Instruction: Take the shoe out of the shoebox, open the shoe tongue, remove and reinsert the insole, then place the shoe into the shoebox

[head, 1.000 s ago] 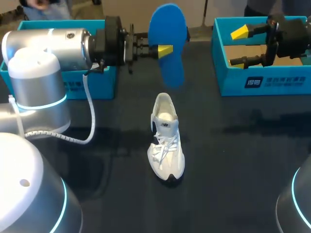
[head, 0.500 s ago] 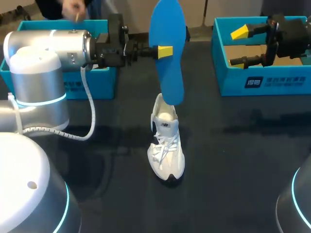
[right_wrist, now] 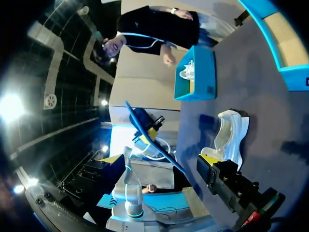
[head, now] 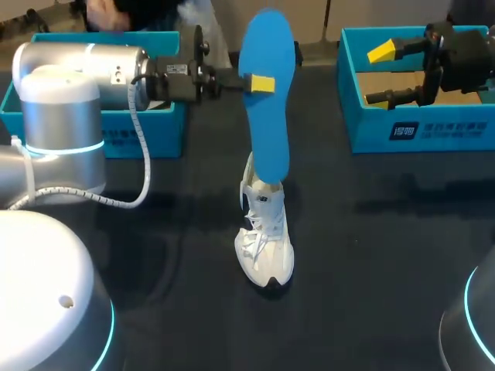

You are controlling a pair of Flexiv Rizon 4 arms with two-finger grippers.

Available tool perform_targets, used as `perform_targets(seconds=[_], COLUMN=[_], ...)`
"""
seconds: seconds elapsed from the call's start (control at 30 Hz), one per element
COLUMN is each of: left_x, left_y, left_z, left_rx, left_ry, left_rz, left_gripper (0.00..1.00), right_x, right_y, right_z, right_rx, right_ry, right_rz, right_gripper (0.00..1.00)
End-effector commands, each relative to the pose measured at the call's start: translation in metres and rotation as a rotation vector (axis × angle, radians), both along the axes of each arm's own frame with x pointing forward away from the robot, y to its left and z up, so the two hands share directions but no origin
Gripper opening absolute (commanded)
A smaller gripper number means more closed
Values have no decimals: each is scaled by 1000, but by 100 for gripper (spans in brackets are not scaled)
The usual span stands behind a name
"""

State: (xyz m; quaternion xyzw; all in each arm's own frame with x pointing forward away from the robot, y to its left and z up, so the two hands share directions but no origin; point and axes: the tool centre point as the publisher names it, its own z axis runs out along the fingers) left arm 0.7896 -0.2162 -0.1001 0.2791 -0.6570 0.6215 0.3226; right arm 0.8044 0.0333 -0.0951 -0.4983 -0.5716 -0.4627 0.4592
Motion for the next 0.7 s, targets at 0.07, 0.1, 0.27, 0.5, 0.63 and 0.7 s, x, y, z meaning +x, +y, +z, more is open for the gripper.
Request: perform_targets(seconds=[0.07, 0.1, 0.27, 0.5, 0.63, 0.7], left_x=[11, 11, 10, 17, 22, 25], left_y=[-7, -8, -13, -13, -16, -17], left_z=[-15, -15, -20, -26, -32, -33], left_rx=[-3, -6, -44, -65, -65, -70], left_ry=[407, 419, 533, 556, 537, 508], left_rz=[-73, -72, -105, -76, -70, -59], left_gripper=[0, 0, 0, 0, 0, 0], right_x=[0, 0, 0, 0, 0, 0], right_y=[0, 0, 0, 0, 0, 0], right_z=[0, 0, 0, 0, 0, 0], right_rx=[-2, -2, -2, -2, -2, -2], right_ry=[0, 0, 0, 0, 0, 0], right_rz=[0, 0, 0, 0, 0, 0], right_gripper=[100, 100, 100, 100, 100, 100])
